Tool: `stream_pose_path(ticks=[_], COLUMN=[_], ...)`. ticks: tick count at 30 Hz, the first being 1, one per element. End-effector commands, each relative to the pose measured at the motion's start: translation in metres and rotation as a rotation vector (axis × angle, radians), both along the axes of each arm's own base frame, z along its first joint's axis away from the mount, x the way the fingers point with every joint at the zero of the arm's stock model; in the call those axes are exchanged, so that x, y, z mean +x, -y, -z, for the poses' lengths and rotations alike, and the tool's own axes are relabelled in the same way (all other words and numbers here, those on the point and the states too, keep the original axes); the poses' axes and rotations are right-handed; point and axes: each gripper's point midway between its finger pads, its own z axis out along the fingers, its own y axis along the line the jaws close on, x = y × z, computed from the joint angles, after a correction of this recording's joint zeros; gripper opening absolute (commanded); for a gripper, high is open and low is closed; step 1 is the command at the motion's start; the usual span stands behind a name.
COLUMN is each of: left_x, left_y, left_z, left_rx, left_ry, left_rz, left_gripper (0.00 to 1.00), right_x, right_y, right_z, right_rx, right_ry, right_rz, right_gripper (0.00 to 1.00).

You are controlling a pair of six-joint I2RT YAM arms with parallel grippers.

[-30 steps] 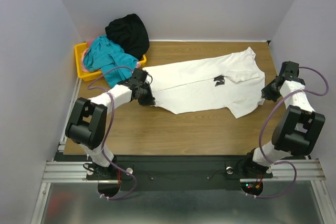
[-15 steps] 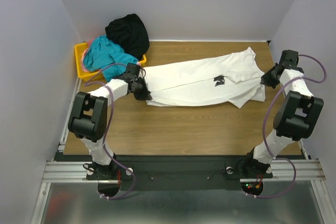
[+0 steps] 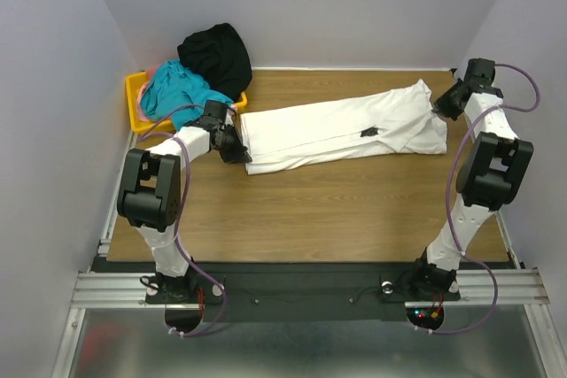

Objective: Fold and stack the t-shirts
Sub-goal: Fold the tshirt

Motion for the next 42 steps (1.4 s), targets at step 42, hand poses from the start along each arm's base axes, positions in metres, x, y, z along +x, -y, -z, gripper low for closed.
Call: stream_pose_path(ticks=[42], left_x=[0.065], left_y=[-0.013], left_z=[-0.019], left_rx=[-0.097], left_ry=[0.032], left_rz=[-0.035], left_gripper=[0.0], right_x=[0.119], right_y=[-0.028], right_z=[-0.007], right_rx=[0.015], right_ry=[0.165], right_rz=[-0.057], right_gripper=[0.0])
